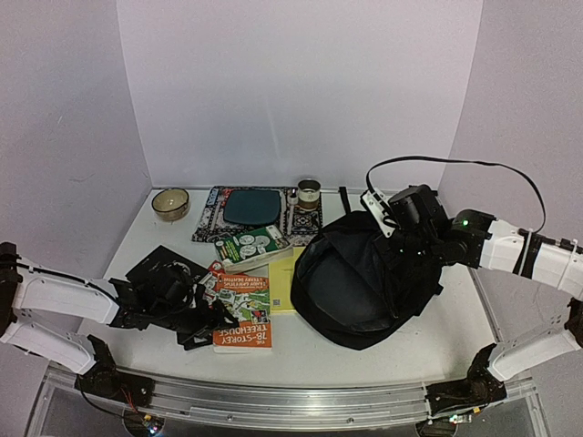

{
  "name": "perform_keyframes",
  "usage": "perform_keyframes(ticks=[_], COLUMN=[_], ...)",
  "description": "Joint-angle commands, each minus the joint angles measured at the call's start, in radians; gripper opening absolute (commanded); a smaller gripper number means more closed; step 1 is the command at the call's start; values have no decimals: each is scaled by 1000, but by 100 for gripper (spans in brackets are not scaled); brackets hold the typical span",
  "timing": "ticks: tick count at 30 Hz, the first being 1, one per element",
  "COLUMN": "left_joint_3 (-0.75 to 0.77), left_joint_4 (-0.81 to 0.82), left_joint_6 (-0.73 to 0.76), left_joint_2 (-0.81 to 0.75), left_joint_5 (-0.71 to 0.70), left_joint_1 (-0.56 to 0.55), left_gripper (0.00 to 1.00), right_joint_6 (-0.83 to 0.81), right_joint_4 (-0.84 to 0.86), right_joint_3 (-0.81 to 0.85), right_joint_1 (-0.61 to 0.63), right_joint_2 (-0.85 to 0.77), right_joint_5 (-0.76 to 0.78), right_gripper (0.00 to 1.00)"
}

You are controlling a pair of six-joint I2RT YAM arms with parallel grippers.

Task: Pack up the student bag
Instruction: Grab the book from the book.

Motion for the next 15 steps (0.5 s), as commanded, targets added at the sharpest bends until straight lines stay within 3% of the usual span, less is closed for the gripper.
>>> perform_keyframes(ticks=[1, 11, 15], left_joint_3=[-49, -73, -90], left_joint_4=[140, 170, 193], left_joint_6=[-39, -73, -101], left_joint_2=[18, 63, 52], left_joint_5=[65, 23, -11], left_joint_1=[6, 7, 7], left_gripper=[89, 86, 75], right_joint_6=[-3, 0, 1], right_joint_4=[26, 26, 26], right_joint_3=[12, 11, 7], right_joint_1=[-4, -4, -4], right_joint_2=[-17, -22, -28], right_joint_5=[5, -6, -10], right_gripper=[0, 0, 0])
